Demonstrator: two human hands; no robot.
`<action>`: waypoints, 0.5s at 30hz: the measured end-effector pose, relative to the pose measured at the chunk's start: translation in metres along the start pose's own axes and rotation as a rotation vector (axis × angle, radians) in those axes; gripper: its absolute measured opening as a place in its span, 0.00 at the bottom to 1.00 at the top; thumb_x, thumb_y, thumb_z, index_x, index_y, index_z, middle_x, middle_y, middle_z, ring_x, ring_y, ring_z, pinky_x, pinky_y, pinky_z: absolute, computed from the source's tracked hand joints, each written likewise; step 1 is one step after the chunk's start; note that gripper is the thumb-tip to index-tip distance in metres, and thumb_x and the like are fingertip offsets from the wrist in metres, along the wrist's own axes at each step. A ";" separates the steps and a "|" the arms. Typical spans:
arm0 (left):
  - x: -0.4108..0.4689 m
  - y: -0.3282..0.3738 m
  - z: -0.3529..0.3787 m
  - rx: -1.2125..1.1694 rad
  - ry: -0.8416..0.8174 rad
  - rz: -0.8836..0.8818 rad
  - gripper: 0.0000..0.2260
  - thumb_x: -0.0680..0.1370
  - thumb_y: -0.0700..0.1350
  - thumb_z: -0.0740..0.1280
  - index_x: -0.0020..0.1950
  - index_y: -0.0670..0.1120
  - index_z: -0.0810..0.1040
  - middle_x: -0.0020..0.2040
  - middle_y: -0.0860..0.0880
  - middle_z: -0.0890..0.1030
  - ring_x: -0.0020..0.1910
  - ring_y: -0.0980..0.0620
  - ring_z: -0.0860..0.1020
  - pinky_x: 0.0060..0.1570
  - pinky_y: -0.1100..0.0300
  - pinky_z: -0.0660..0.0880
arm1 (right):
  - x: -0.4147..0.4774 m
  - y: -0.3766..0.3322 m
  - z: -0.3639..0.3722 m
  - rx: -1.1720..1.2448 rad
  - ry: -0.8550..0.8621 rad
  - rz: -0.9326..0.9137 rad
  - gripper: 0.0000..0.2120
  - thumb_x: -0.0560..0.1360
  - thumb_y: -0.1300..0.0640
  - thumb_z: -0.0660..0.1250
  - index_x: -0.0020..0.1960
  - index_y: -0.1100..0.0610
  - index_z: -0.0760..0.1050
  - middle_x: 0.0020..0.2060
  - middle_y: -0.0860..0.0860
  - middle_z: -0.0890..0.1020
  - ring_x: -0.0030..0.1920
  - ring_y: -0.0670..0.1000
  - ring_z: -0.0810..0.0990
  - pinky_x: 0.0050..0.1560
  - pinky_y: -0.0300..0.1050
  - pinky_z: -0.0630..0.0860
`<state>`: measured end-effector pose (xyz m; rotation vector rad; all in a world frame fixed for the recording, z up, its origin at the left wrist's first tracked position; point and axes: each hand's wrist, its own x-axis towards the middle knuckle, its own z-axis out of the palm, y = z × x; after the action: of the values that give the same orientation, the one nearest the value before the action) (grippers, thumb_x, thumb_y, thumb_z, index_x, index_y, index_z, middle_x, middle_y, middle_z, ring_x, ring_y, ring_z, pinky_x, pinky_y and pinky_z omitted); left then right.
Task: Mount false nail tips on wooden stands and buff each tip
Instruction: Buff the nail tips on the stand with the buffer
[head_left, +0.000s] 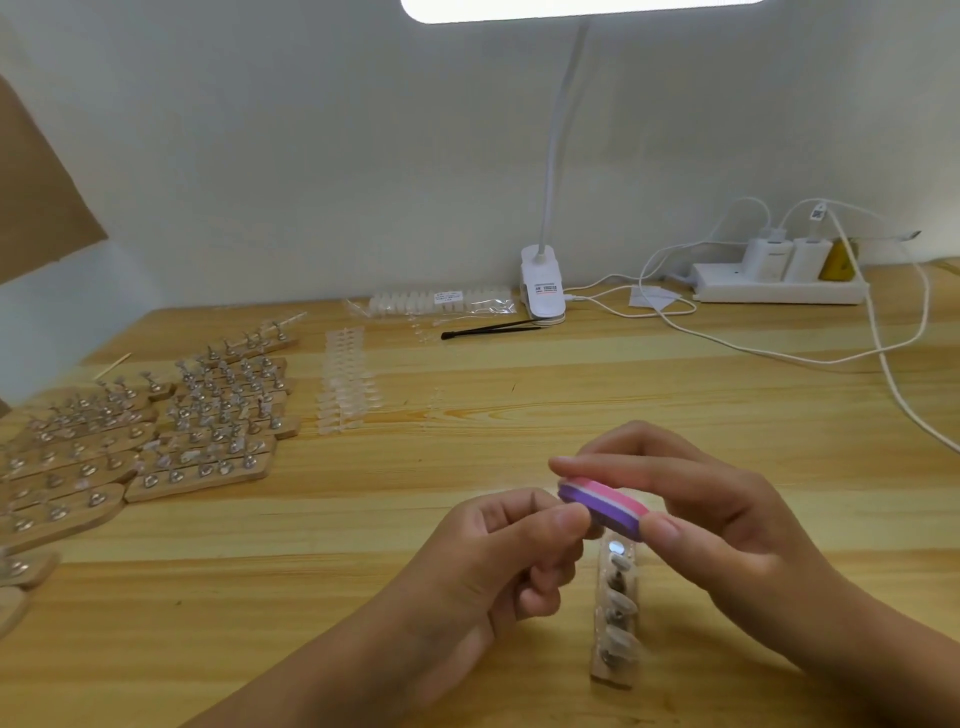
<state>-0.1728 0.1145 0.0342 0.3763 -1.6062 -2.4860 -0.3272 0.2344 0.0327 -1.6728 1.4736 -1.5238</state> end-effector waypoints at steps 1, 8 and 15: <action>0.001 0.000 -0.001 0.007 0.010 0.001 0.20 0.59 0.57 0.82 0.41 0.46 0.84 0.30 0.54 0.72 0.28 0.60 0.69 0.26 0.70 0.68 | 0.000 0.000 -0.001 -0.007 0.007 0.001 0.17 0.76 0.49 0.63 0.62 0.47 0.80 0.54 0.48 0.80 0.58 0.55 0.79 0.57 0.46 0.76; 0.003 0.001 -0.004 -0.015 0.063 0.012 0.22 0.57 0.58 0.82 0.40 0.45 0.83 0.30 0.54 0.72 0.27 0.59 0.68 0.25 0.70 0.67 | 0.002 0.000 0.001 -0.026 0.030 0.004 0.16 0.75 0.49 0.64 0.61 0.47 0.81 0.54 0.47 0.81 0.57 0.55 0.78 0.57 0.48 0.75; 0.003 -0.001 -0.001 0.002 0.025 0.007 0.21 0.59 0.57 0.82 0.42 0.45 0.83 0.30 0.55 0.72 0.27 0.60 0.68 0.25 0.70 0.67 | 0.005 0.000 0.004 0.006 0.007 0.039 0.17 0.75 0.50 0.63 0.61 0.50 0.81 0.53 0.47 0.81 0.56 0.54 0.79 0.54 0.45 0.76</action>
<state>-0.1756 0.1130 0.0321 0.4001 -1.5983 -2.4643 -0.3251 0.2286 0.0336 -1.6279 1.4953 -1.5136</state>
